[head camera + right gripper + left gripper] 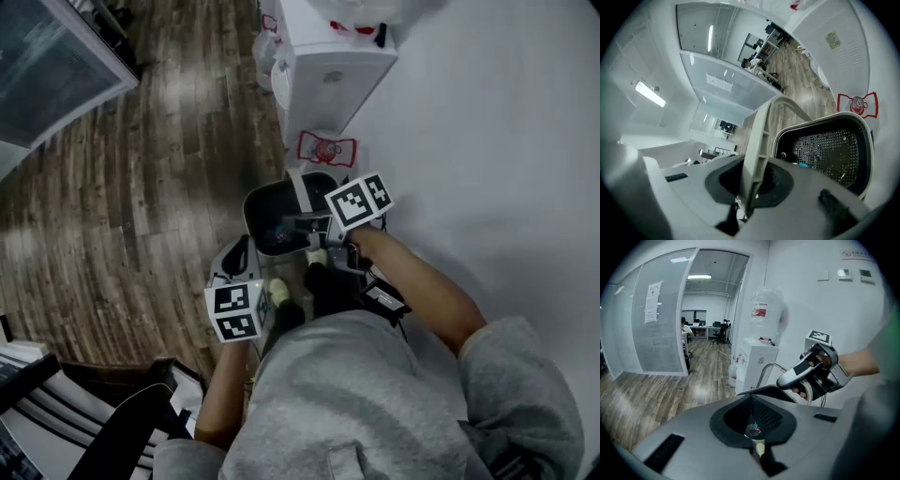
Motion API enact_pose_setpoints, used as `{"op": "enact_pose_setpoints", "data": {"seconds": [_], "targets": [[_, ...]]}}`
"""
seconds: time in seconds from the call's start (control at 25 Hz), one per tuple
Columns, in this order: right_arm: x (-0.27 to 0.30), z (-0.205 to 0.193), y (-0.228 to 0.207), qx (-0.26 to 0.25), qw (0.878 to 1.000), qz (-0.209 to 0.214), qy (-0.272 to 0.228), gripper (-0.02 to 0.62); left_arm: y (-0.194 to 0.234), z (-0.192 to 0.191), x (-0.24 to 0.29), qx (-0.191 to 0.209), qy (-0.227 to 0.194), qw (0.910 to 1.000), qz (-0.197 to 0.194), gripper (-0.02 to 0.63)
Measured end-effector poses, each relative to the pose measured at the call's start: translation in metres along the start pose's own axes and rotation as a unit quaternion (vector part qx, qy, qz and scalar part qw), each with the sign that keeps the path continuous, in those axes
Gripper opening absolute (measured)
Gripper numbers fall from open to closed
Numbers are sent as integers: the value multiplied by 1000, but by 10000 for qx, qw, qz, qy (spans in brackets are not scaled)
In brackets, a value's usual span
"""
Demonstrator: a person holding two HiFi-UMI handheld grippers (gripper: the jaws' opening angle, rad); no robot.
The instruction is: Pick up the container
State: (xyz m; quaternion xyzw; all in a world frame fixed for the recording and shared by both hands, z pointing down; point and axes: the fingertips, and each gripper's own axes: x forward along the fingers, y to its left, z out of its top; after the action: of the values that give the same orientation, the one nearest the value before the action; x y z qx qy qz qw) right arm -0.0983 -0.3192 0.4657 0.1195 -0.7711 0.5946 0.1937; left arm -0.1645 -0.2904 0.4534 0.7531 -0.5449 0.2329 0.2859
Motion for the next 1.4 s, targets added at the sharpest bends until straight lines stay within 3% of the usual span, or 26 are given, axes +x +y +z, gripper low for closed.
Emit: {"op": "enact_pose_setpoints", "data": {"seconds": [0.28, 0.48, 1.4], "targets": [[-50, 23, 61, 123, 9969, 237, -745, 31, -16, 52, -31, 354, -494, 9981, -52, 15], [-74, 17, 77, 368, 9924, 339, -1129, 31, -22, 63, -46, 396, -626, 9972, -41, 15], [-124, -10, 36, 1095, 9738, 192, -1986, 29, -52, 72, -40, 512, -726, 9957, -267, 15]]}}
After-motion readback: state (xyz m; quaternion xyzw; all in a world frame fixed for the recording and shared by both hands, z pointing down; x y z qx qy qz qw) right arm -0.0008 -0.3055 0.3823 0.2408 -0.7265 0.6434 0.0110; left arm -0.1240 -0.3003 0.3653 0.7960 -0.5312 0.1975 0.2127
